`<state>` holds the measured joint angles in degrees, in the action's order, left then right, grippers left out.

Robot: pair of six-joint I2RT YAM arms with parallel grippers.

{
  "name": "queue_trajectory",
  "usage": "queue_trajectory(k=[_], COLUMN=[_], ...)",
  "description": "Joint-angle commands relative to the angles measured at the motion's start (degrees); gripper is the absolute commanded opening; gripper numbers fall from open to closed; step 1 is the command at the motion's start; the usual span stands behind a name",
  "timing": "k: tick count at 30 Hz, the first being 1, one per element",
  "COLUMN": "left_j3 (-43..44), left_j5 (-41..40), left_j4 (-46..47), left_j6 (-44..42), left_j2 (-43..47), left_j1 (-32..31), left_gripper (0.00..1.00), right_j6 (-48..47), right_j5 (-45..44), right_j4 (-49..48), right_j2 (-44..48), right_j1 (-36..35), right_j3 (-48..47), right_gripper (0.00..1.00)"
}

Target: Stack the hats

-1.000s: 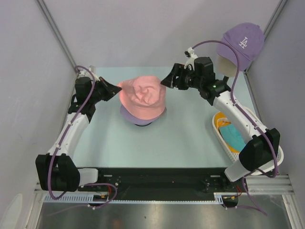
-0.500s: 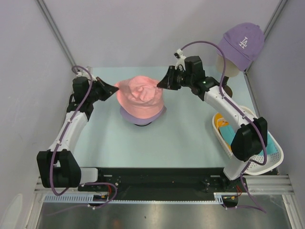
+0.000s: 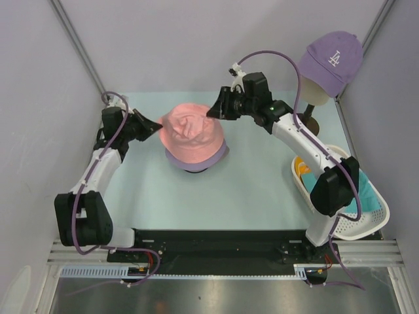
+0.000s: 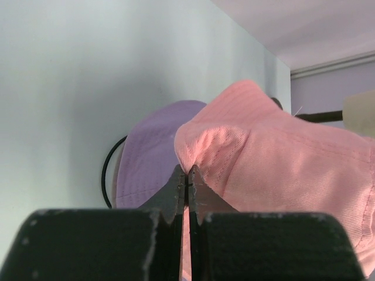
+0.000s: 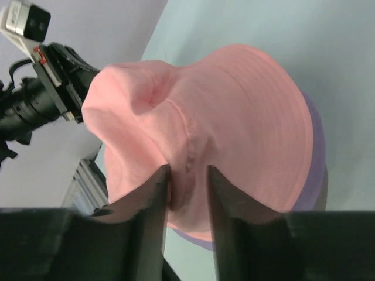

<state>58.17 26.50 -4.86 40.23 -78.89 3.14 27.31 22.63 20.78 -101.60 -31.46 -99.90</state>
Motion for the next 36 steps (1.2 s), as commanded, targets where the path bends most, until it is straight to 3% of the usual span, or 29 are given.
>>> queue_trajectory(k=[1, 4, 7, 13, 18, 36], left_j3=[-0.95, -0.96, -0.87, -1.04, -0.78, -3.94], left_j5=[4.08, 5.13, 6.1, 7.51, 7.07, 7.77], left_j4=[2.66, 3.72, 4.51, 6.34, 5.57, 6.45], left_j6=[-2.61, -3.14, -3.4, -5.07, -7.27, -8.24], left_j2=[-1.96, -2.49, -3.11, -5.04, -6.45, -4.87], left_j1=[0.55, 0.55, 0.64, 0.55, 0.55, 0.64], left_gripper=[0.0, 0.0, 0.0, 0.0, 0.01, 0.0], right_j6=[0.2, 1.24, 5.1, 6.18, 11.53, 12.59], right_j5=[-1.37, 1.0, 4.87, 9.97, 14.19, 22.19], right_j4=[1.46, -1.87, -8.28, -14.88, -27.44, -36.24], right_j2=[0.0, 2.54, 5.36, 5.01, 3.78, -8.17], right_j1=[1.93, 4.39, 7.99, 10.28, 12.21, 9.93], right_j3=[-0.57, 2.77, 8.83, 17.62, 24.65, 19.92], right_gripper=[0.51, 0.68, 0.74, 0.74, 0.73, 0.68])
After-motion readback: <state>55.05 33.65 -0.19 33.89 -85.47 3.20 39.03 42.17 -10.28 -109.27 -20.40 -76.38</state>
